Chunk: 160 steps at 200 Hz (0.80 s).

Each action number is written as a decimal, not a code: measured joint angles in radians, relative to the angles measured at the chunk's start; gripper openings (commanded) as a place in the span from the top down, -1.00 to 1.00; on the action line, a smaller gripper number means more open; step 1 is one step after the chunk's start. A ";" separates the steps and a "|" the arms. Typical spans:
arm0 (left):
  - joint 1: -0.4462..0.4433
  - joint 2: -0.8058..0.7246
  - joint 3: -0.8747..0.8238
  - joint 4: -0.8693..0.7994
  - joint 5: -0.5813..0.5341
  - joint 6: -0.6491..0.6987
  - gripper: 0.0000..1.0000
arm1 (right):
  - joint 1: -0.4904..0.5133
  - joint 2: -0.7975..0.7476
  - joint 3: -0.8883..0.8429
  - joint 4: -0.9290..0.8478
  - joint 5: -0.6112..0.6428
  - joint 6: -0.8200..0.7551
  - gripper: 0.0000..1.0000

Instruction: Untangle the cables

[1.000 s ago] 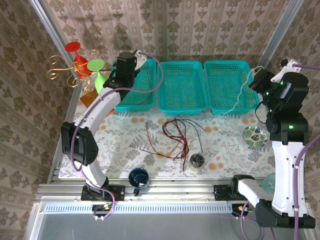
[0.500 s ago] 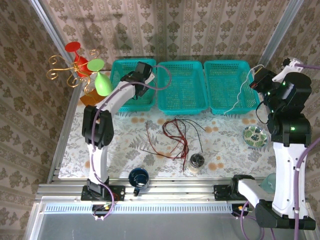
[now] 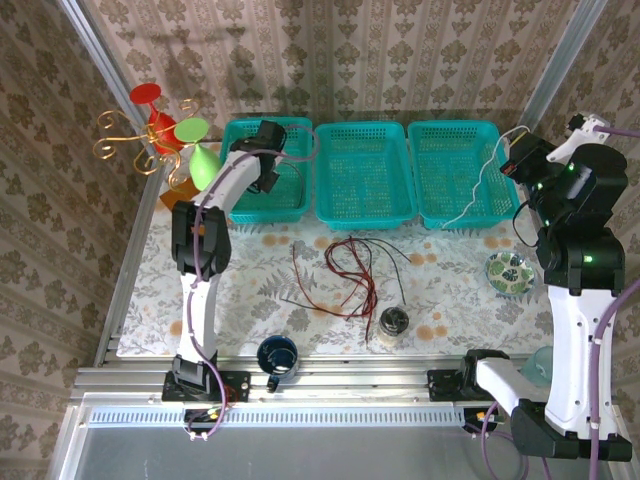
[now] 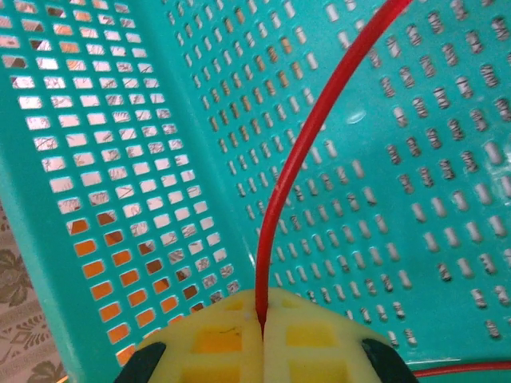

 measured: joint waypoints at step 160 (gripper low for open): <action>-0.010 0.106 0.110 -0.116 0.109 -0.143 -0.25 | 0.043 0.008 0.000 -0.002 -0.001 0.012 1.00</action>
